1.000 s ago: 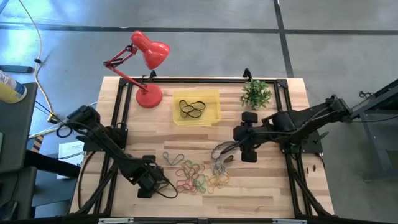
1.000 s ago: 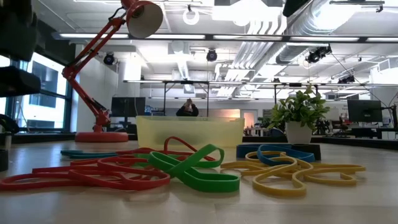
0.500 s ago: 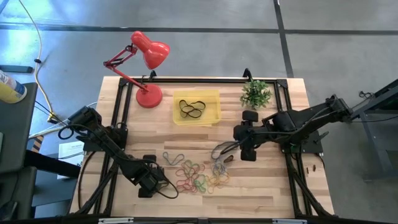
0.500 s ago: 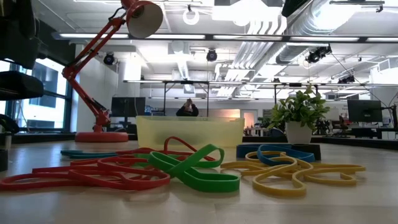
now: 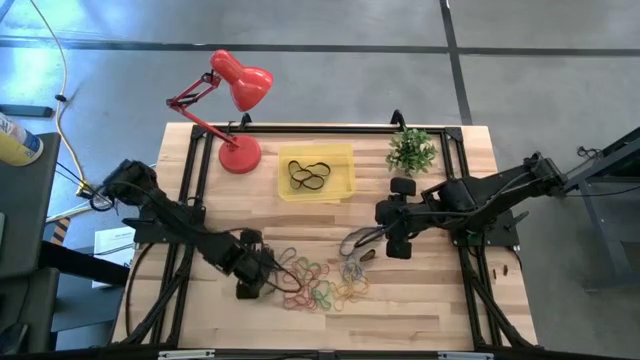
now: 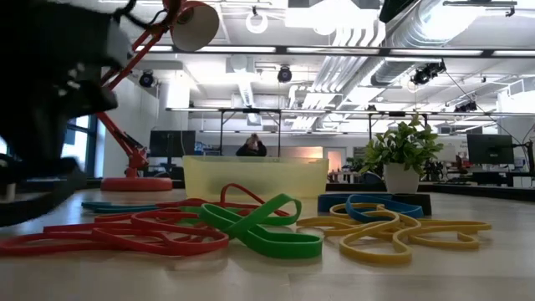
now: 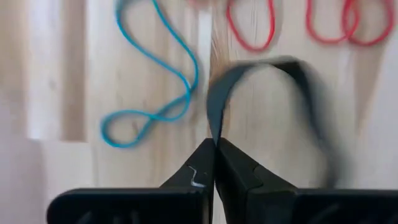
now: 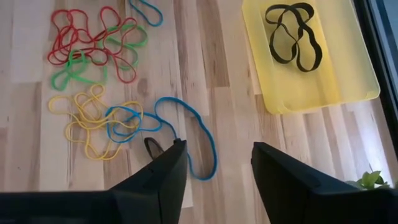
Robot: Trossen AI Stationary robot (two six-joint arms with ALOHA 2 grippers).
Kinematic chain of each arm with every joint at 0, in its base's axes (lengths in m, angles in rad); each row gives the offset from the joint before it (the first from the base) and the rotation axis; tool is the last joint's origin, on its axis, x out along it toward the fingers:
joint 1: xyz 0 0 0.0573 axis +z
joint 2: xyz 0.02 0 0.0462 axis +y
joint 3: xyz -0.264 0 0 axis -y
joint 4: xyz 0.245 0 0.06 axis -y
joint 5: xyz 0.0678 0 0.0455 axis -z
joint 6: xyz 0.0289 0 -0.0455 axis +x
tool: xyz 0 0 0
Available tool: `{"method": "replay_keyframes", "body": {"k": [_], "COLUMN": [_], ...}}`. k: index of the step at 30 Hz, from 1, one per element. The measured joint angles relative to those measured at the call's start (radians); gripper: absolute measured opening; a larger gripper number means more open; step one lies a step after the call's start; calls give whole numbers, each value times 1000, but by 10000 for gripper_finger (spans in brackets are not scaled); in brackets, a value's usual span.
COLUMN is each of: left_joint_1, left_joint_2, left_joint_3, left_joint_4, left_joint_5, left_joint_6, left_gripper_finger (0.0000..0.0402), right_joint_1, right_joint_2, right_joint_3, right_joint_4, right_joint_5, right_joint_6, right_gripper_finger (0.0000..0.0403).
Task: Pick and place rubber bands into bin
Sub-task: Put the black rubber band into the yellow container
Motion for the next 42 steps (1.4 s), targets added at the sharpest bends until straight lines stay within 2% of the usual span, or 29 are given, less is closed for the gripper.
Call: {"method": "replay_keyframes", "body": {"k": [8,14,18,23,28,34,42], "left_joint_1": [173,333,463,619,749,831,893], "left_joint_2": [-157,-185,-180,-174,-166,-133,22], "left_joint_3": [9,77,90,90,91,93,90], "left_joint_4": [15,22,71,186,293,351,371], "left_joint_5": [-131,-235,-252,-248,-178,-148,-39], "left_joint_6": [201,443,583,738,830,908,929], "left_gripper_finger": [1,0,0,0,0,0,0], "right_joint_1": [0,1,1,1,1,1,1], "right_joint_2": [0,0,0,0,0,0,1], "right_joint_3": [0,0,0,0,0,0,0], "right_joint_4": [-10,-14,-13,25,79,91,97], "right_joint_5": [-12,1,36,119,167,178,186], "right_joint_6": [58,91,118,129,127,137,161], "right_gripper_finger": [158,157,157,150,145,146,142]}}
